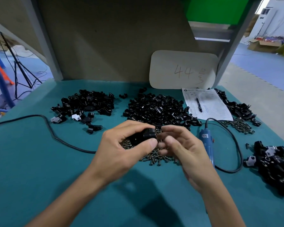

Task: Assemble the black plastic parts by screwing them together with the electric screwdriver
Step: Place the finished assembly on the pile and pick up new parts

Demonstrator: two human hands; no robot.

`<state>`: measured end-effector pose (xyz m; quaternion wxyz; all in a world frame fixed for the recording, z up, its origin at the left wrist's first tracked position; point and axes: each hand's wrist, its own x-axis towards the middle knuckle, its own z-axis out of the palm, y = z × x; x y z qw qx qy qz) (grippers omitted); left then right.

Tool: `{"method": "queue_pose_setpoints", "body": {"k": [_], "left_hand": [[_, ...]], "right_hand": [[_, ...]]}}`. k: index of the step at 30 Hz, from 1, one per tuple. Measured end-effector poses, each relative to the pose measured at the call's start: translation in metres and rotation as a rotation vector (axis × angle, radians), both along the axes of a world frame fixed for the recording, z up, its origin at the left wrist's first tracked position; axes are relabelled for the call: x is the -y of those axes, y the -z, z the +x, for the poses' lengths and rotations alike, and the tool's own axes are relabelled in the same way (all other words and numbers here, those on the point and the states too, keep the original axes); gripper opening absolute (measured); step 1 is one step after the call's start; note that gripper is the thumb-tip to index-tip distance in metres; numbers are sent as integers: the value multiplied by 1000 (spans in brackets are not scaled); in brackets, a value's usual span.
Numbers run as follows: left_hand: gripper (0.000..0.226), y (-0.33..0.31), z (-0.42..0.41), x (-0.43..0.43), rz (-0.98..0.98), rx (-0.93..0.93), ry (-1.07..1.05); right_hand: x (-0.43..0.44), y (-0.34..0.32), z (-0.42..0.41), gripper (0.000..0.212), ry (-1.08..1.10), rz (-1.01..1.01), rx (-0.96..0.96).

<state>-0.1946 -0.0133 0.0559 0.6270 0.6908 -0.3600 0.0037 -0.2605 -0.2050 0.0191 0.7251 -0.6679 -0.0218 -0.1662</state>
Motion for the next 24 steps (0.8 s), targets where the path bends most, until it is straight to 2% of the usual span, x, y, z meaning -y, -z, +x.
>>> {"method": "queue_pose_setpoints", "body": {"k": [1,2,3,4,5,7,10,13,15,17,19,22,24], "left_hand": [[24,2,3,-1,7,-18,-21],[25,4,7,-2,11,-32,-43],[25,6,10,-3,13,-44,-64],[26,8,13,-4,12,-55,-82],[27,10,15,-4,8,-69,-94],[27,14,19,-3,-4,-110,-107],[30,17,24,-2,20,-151,-100],[29,20,28,-2,78,-136,-87],[28,22,29,-3,122,-100,-107],[33,23,30,-3,163,-66,-139],[37,23,31,-2,184,-29,-182],[32,23,32,1,164,27,-204],[27,22,31,4,130,51,-203]], "right_hand": [[11,6,8,23,122,-225,-83],[22,15,17,21,223,-537,-200],[30,26,25,24,244,-839,-328],[34,38,32,31,205,-1048,-446],[35,50,38,37,133,-1147,-529],[32,73,47,40,50,-1176,-580],[30,85,57,26,113,-1175,-559],[32,85,59,22,169,-1208,-511],[35,77,55,21,239,-1159,-418],[36,61,49,19,301,-984,-317],[32,41,43,10,297,-704,-239],[15,11,35,4,183,-229,-136],[6,-5,29,9,114,-18,-71]]}}
